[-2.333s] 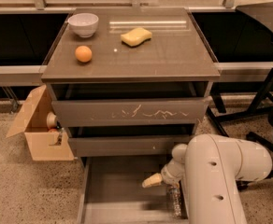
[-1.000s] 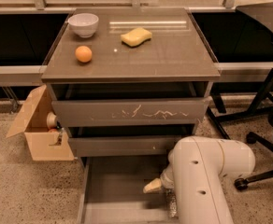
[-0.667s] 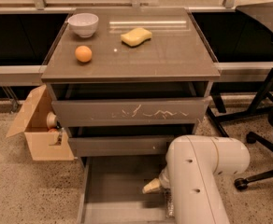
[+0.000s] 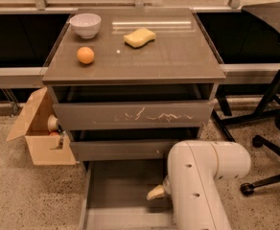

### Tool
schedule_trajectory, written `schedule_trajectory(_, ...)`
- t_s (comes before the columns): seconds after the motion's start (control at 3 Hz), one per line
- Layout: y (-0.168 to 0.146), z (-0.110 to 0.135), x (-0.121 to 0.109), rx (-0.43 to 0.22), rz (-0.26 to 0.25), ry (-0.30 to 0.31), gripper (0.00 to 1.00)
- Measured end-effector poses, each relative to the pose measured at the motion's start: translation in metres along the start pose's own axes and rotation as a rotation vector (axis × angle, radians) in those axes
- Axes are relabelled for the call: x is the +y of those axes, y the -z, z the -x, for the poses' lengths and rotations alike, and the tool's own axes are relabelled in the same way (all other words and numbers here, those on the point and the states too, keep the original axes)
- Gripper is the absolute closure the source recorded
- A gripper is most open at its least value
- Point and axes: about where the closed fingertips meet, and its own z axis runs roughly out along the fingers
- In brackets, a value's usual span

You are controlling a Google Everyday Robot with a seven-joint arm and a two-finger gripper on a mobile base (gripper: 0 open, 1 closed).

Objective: Pick water bottle from bottom drawer and place on counter

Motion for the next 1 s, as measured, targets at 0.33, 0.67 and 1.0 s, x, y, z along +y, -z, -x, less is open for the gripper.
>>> schedule_trajectory(0.33, -0.005, 0.001, -0.005, 0.006, -0.008, -0.014, 0.0)
schedule_trajectory(0.67, -0.014, 0.001, -0.01, 0.017, 0.0, -0.029, 0.26)
schedule_trajectory(1.0, -0.017, 0.001, -0.013, 0.023, 0.005, -0.034, 0.5)
